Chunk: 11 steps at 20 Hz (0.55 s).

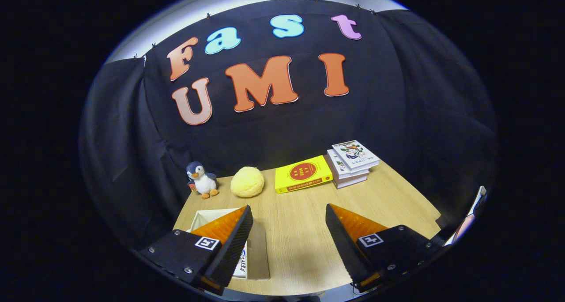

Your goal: Open the storage box then place both shoes into the box .Put the left shoe in first, then the right shoe, with the right side of both shoes facing outward in a uniform manner.

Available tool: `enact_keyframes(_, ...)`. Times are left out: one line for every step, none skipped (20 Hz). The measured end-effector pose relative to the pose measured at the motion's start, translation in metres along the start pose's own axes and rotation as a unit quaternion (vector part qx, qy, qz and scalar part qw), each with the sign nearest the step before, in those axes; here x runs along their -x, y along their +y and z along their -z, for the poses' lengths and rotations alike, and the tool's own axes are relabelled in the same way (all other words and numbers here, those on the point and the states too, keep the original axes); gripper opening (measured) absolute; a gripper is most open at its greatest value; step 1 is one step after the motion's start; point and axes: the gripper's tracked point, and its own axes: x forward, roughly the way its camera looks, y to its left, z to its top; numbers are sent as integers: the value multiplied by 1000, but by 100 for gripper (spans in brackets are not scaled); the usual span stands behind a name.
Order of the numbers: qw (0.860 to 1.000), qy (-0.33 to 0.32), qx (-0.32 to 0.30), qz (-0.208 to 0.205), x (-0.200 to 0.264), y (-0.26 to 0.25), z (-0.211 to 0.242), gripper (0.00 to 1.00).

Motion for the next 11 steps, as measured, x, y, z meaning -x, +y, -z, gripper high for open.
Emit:
enact_keyframes(1000,-9,2,9,5,-12,-4,98)
enact_keyframes(1000,-17,5,20,10,-26,-8,99)
enact_keyframes(999,-25,7,29,14,-39,-11,98)
enact_keyframes(999,-33,8,34,20,-49,-14,98)
enact_keyframes(998,-40,5,38,25,-58,-17,98)
enact_keyframes(998,-48,3,43,29,-68,-21,98)
enact_keyframes(997,-56,-1,50,32,-78,-24,98)
enact_keyframes(996,-67,-3,56,35,-87,-28,98)
enact_keyframes(995,-76,-4,61,37,-96,-32,98)
enact_keyframes(994,-85,-5,65,39,-105,-36,98)
enact_keyframes(994,-90,-4,67,39,-113,-39,98)
